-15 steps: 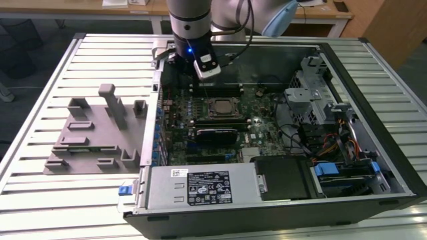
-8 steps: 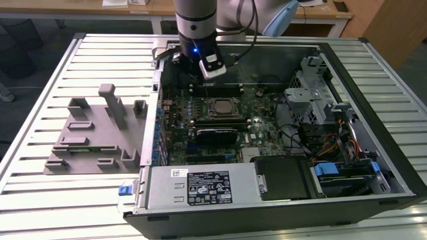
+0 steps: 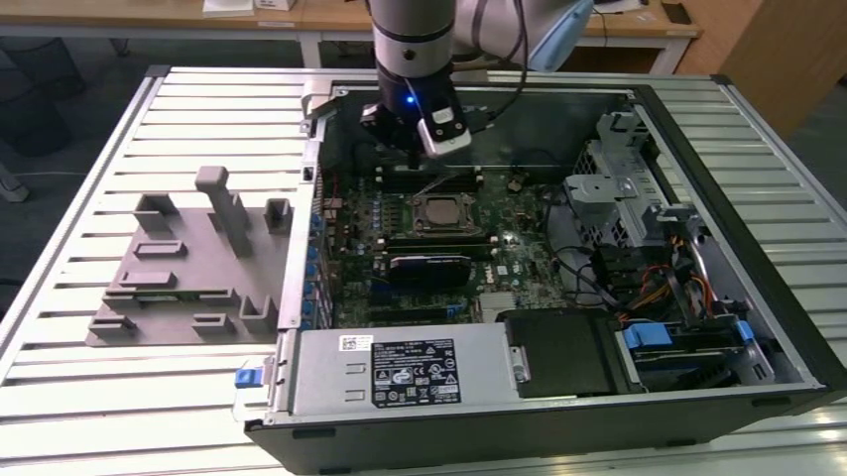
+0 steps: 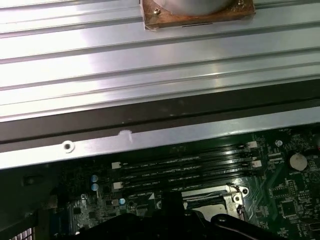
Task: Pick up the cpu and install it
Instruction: 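Install the first cpu locking lever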
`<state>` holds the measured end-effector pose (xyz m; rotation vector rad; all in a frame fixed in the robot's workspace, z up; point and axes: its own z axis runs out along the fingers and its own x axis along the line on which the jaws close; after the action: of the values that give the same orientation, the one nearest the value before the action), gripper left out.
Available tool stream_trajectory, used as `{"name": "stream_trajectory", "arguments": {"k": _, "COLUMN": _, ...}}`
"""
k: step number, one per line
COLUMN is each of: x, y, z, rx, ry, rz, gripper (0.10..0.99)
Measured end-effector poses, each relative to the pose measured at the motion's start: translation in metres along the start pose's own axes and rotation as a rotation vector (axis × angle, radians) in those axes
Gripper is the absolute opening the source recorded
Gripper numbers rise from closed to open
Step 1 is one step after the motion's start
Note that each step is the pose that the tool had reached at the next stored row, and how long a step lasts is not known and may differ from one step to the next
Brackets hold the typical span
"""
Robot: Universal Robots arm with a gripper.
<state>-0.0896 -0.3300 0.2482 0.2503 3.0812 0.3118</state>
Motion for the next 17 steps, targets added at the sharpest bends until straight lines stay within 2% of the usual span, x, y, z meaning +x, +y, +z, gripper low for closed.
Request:
{"name": "stream_trajectory", "arguments": {"k": 4, "x": -0.0107, "y": 0.0017, "z": 0.0005, "rx": 0.001, "ry": 0.0015, "rz": 0.001, "gripper": 0.106}}
{"name": "stream_trajectory", "arguments": {"k": 10, "x": -0.0110, "y": 0.0016, "z": 0.0012, "rx": 0.002, "ry": 0.0007, "rz": 0.001, "gripper": 0.106}}
{"name": "stream_trajectory", "arguments": {"k": 12, "x": -0.0110, "y": 0.0010, "z": 0.0029, "rx": 0.001, "ry": -0.0060, "rz": -0.001, "gripper": 0.106}}
{"name": "stream_trajectory", "arguments": {"k": 17, "x": -0.0112, "y": -0.0014, "z": 0.0065, "rx": -0.003, "ry": -0.0289, "rz": -0.005, "gripper": 0.106}}
